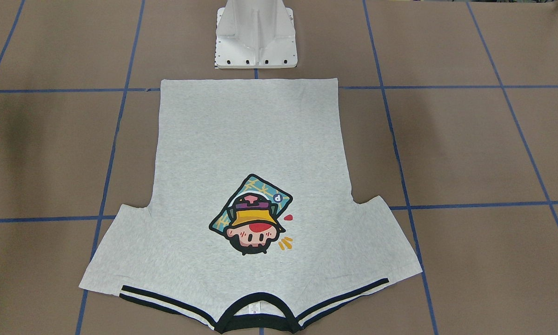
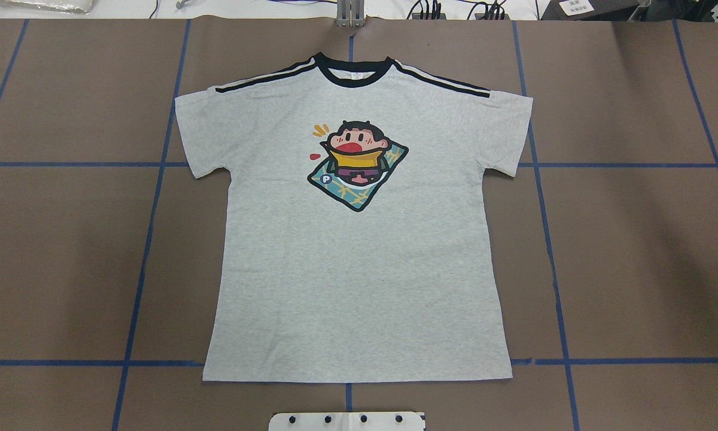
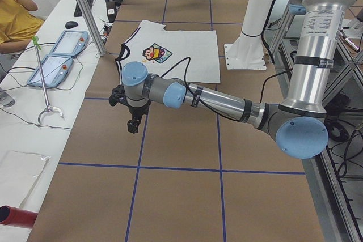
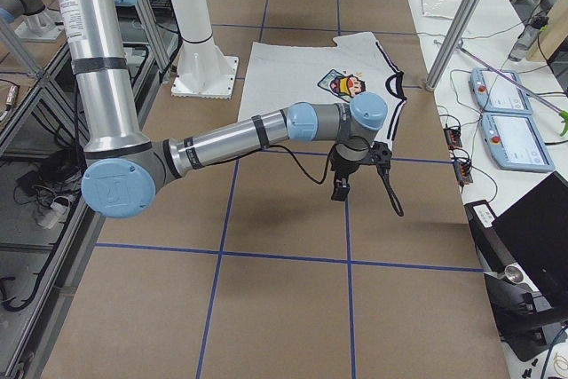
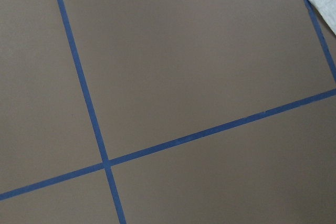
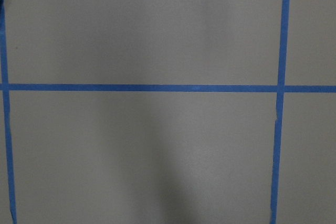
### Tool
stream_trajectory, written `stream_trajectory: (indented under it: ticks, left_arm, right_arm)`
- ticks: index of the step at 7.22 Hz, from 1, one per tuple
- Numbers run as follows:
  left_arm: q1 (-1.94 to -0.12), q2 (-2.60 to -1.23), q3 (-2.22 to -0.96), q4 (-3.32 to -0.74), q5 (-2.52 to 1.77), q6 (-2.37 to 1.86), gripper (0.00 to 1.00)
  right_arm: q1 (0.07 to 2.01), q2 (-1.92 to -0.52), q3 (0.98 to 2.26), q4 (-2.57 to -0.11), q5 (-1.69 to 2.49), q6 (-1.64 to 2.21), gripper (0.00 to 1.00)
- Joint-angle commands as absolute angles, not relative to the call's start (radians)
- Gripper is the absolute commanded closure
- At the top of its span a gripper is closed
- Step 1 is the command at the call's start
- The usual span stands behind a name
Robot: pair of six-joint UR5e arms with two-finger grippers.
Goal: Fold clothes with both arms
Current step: 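Move the right gripper in toward the shirt's shoulder farthest from the robot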
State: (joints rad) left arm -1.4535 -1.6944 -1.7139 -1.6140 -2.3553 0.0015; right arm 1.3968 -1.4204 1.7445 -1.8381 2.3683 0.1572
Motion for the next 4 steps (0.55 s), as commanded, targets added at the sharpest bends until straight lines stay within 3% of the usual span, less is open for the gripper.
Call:
stream_trajectory:
  ticks: [1, 4]
  left_arm:
    - [-1.453, -1.695, -1.739, -1.611, -2.356, -0.002, 0.00]
    - [-1.453, -1.631, -1.797, -1.620, -2.352, 0.002, 0.00]
  right_arm:
    - [1.349, -1.458, 1.740, -1.713, 2.367, 0.160, 0.00]
    - [1.300, -1.447, 1.740, -1.669, 2.364, 0.179, 0.00]
